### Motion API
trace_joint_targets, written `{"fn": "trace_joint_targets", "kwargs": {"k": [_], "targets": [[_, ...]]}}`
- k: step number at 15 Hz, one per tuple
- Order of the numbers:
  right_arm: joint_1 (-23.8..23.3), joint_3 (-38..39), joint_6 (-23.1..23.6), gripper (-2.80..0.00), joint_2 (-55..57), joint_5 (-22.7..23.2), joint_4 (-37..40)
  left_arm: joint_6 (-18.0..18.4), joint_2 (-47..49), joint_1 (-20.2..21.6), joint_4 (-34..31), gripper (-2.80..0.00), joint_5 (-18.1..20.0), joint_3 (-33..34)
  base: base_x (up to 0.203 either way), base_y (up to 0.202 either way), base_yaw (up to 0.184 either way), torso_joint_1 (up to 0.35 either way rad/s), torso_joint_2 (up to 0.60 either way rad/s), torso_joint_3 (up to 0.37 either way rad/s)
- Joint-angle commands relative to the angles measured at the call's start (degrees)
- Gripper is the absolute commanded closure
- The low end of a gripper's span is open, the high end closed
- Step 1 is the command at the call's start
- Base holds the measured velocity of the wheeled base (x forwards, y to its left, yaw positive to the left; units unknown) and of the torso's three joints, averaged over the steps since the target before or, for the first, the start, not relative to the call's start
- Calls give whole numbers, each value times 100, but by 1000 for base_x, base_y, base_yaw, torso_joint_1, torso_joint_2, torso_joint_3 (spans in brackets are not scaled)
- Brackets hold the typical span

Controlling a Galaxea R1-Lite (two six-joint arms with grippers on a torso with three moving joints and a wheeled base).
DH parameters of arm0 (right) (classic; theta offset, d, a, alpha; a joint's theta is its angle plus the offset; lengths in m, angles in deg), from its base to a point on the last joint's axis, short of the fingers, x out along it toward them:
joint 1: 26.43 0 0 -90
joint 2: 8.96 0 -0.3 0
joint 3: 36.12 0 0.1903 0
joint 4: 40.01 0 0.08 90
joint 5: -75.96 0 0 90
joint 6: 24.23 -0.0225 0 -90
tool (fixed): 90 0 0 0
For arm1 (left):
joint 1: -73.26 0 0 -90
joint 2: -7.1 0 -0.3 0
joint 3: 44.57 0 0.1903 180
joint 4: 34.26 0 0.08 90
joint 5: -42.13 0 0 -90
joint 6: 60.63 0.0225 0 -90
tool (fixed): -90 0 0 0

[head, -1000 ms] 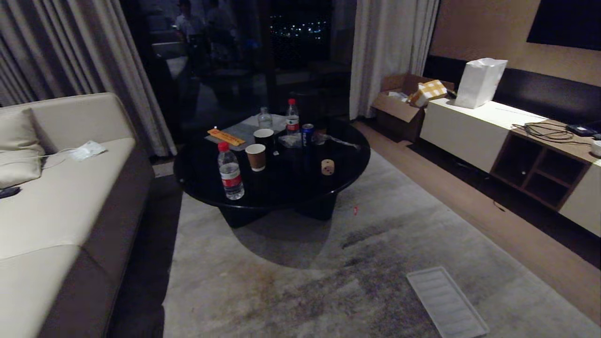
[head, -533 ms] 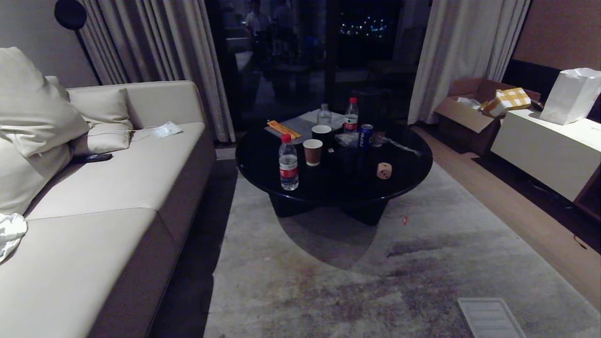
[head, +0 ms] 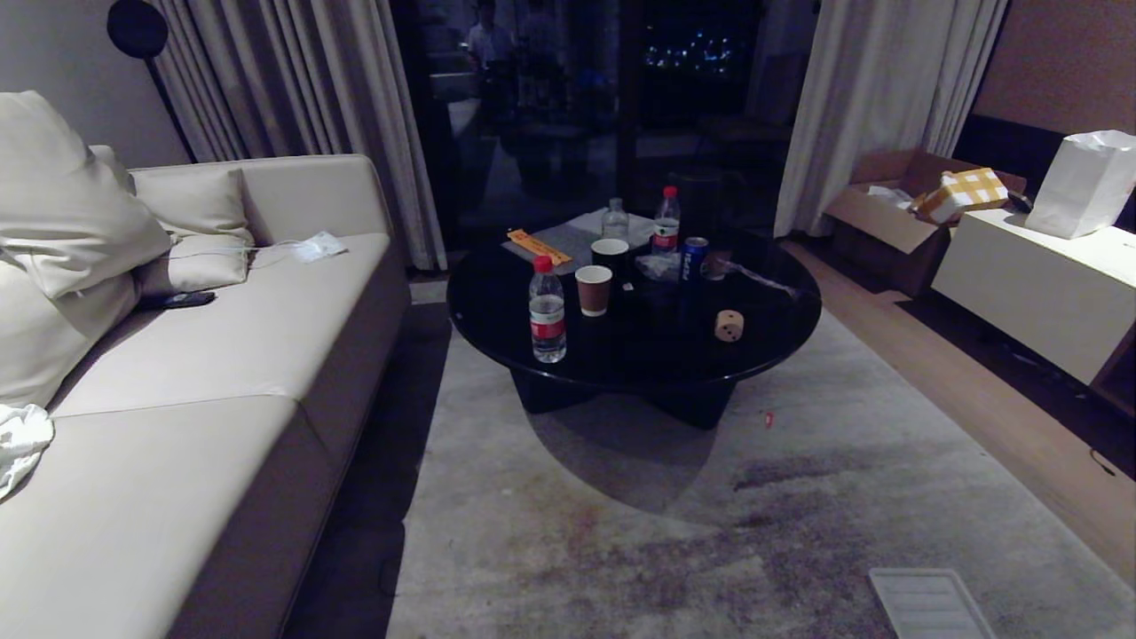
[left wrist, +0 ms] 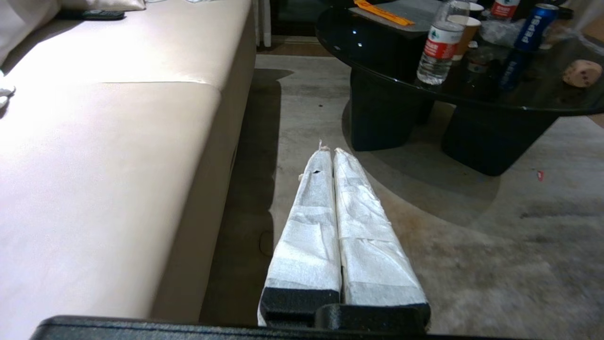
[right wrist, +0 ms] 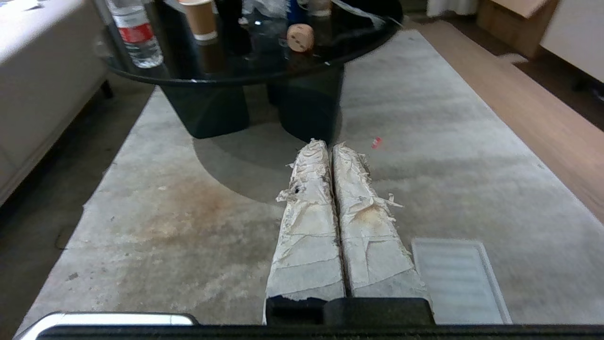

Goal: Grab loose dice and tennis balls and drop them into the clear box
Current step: Pick up toys out of the box

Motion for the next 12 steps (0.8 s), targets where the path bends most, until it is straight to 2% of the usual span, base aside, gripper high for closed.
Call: {"fn": "trace_joint_targets", "kwargs": {"k": [1,12], "targets": [[4,53,0,0,9,1,0,0,9,0,1,0,-5,9,154,0,2,7,7,-2],[4,53,-9,0,9,1,0,5,9,0,4,0,-5,9,184,0,-1,1,2,1]]}}
